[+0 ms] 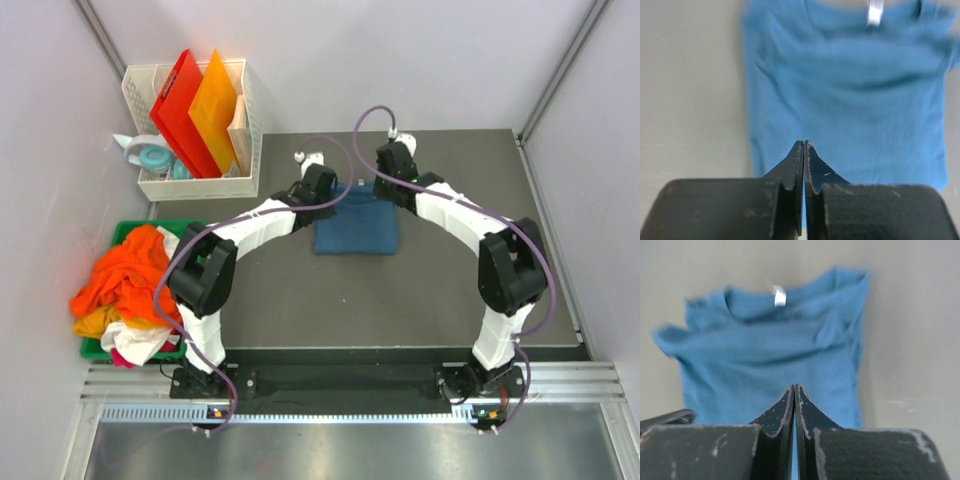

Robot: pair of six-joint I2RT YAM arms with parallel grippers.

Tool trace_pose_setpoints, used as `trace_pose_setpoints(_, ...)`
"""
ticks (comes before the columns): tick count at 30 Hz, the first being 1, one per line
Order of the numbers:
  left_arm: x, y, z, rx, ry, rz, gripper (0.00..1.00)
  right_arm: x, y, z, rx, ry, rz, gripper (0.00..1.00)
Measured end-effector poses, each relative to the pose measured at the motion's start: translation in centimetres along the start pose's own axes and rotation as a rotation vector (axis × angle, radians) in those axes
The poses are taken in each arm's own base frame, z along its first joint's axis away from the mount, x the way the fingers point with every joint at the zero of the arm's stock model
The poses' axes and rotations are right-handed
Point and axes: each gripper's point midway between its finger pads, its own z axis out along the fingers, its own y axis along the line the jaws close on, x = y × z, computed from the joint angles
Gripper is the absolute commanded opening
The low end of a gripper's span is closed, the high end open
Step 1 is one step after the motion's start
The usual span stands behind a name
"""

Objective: Fold and stack the t-shirts
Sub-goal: Fold the long partially folded tshirt into a neat square

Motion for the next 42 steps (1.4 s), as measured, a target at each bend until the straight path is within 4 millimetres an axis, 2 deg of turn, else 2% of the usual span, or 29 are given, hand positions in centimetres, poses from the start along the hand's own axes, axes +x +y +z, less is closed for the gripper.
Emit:
trace_pose_setpoints(4,3.9,-0.7,1.1,0.032,0.102,-0.003,0.00,4.2,0.3,2.7,0.004,0.104,-0.029,0.00)
trace_pose_setpoints(6,5.1,-0.9,1.4,0.039,0.135,-0.005,0.00,5.8,0.0,3.9,0.016,0.148,-0.040,0.00)
trace_pose_setpoints(8,5.9,-0.7,1.7,0.040,0.157,-0.008,0.00,6.5,0.2,5.3,0.024,0.175,-0.046,0.00)
trace_pose_setpoints(12,6.6,-0.7,1.7,0.043,0.176,-0.017,0.00,5.6,0.9,7.8,0.025,0.174,-0.037,0.00)
trace_pose_setpoints(19,8.3,0.6,1.8,0.017,0.211,-0.015,0.00,1.9,2.1,9.8,0.009,0.110,-0.006,0.00)
trace_pose_setpoints(22,8.5,0.7,1.8,0.014,0.215,-0.019,0.00,1.1,2.0,10.7,0.011,0.099,0.004,0.00)
trace_pose_setpoints(25,8.6,0.7,1.8,0.014,0.214,-0.025,0.00,1.7,1.6,12.2,0.024,0.113,0.011,0.00)
trace_pose_setpoints(29,8.7,0.7,1.9,0.016,0.210,-0.033,0.00,3.7,0.5,13.7,0.046,0.159,0.025,0.00)
trace_pose_setpoints(33,8.7,0.7,2.0,0.018,0.206,-0.031,0.00,3.6,0.6,13.6,0.037,0.156,0.019,0.02)
trace_pose_setpoints(36,8.6,0.7,1.8,0.020,0.201,-0.013,0.13,3.3,0.7,13.3,0.026,0.151,0.002,0.19)
trace_pose_setpoints(37,8.5,0.7,1.7,0.018,0.199,-0.007,0.22,3.0,0.8,13.1,0.023,0.147,0.001,0.31)
trace_pose_setpoints(39,8.3,0.8,1.3,0.012,0.192,0.010,0.30,2.0,0.9,12.1,0.015,0.134,-0.008,0.38)
trace_pose_setpoints(40,8.0,0.7,1.0,0.013,0.185,0.018,0.31,1.1,1.1,11.4,0.008,0.116,-0.009,0.42)
trace_pose_setpoints(42,7.0,0.6,0.2,0.014,0.163,0.030,0.31,-0.9,1.4,9.2,-0.006,0.077,-0.008,0.43)
